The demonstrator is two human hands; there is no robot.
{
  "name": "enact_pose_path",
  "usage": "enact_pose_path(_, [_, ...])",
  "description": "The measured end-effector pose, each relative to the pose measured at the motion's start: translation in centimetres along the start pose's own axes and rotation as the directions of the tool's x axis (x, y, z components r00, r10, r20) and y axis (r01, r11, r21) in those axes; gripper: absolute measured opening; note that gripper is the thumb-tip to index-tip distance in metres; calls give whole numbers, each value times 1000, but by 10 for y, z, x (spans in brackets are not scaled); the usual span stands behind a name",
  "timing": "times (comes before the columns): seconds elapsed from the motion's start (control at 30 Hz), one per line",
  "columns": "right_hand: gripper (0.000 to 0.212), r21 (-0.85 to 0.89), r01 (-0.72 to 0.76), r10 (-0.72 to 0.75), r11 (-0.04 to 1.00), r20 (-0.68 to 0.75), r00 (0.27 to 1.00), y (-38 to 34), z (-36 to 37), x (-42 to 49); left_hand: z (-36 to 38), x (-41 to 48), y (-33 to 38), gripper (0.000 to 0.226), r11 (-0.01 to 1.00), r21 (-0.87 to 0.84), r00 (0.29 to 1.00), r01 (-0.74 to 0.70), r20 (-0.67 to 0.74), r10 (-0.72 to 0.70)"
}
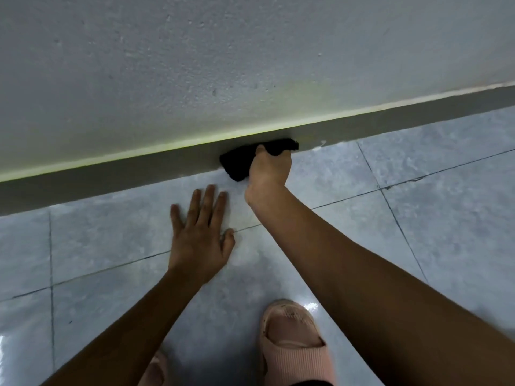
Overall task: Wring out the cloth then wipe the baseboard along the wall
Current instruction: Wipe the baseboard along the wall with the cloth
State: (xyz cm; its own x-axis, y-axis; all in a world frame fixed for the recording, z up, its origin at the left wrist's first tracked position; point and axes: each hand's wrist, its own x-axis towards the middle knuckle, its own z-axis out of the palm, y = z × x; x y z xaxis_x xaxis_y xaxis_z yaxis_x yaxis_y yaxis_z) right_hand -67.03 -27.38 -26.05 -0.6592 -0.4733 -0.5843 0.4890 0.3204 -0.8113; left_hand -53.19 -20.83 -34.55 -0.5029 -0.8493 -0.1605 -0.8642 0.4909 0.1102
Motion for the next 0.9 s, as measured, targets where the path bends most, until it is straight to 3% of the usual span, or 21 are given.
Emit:
enact_pose_path(0.13, [59,25,126,-121,992,-148,981,-20,-12,21,1,0,0,72,1000,1,1000,-12,-2,12])
enact_pose_path(0.2, [50,46,96,-85,994,-193,978,-27,-23,38,2,0,0,72,1000,-4,1000,-14,-2,14])
enact_pose_path(0.33, [42,-198,57,-91,979,-166,982,-22,-36,50,0,1,9,73,1000,-20,1000,19,6,-19])
enact_pose_path(0.43, [39,-273,27,-52,962,-86,995,-18,-34,47,1,4,17,75,998,-38,999,46,10,-45])
enact_pose_path(0.53, [38,-271,82,-107,959,-79,991,-29,-35,45,2,13,21,73,999,-54,1000,-8,-13,7])
enact_pose_path(0.67, [47,-311,177,-245,934,-196,950,-48,-52,66,-3,28,27,74,989,-83,993,-120,-13,119])
enact_pose_path(0.77, [45,-384,113,-213,917,-229,950,-56,-66,86,-7,37,36,73,977,-69,979,-204,-3,204])
enact_pose_path(0.9, [41,-506,62,-163,860,-159,974,-46,-61,82,-4,50,50,74,964,-19,964,-266,13,266])
